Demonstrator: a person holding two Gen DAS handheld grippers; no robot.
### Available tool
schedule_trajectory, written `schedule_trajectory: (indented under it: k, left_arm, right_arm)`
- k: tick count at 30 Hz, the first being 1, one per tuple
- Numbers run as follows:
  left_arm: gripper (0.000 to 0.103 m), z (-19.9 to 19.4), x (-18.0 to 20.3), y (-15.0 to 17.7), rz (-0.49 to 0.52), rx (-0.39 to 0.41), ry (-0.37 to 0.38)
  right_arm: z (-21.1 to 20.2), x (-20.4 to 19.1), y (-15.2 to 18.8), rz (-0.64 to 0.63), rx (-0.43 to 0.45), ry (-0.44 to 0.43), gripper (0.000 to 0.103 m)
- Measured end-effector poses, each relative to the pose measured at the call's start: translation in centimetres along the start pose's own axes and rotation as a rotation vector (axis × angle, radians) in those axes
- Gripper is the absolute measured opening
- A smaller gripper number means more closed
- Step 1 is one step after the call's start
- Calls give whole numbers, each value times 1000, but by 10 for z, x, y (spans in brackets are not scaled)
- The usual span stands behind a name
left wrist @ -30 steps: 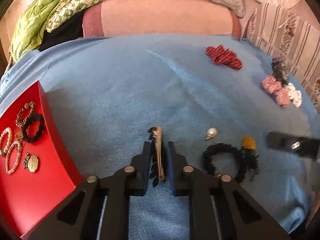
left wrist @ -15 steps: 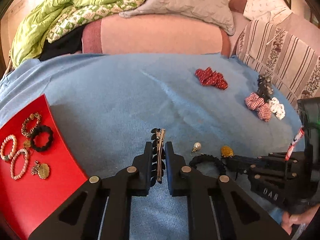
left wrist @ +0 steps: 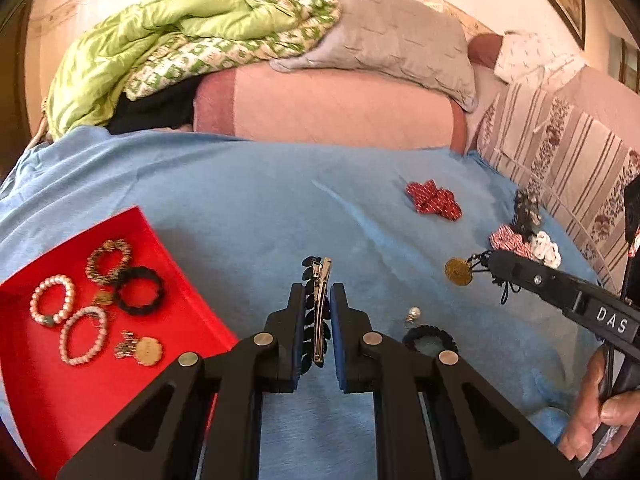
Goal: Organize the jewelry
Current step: 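Carry the hair clip and coin pendant over the red tray with both tools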
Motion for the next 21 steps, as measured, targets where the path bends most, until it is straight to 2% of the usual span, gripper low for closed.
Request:
schedule_trajectory:
  k: [9, 15, 21]
  left_arm:
    - [12, -29, -47, -15, -76, 46, -25]
    - [12, -46, -89, -24, -145, 65, -60]
    - [12, -58, -130, -27, -225, 68, -98]
  right_arm:
    - [21, -48, -16, -50, 27, -59, 8]
    - [34, -82, -34, -65, 39, -139, 8]
    - [56, -135, -43, -140, 24, -221, 8]
Point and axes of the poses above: each gripper's, at about its wrist camera, not at the fingertips, and z roughly the way its jaws point, x to its right, y to its underside, the point moved 6 cm from there along z, roughly the way its jaws point, and after that the axes turned 15 degrees about -z, right-handed, at the moved point
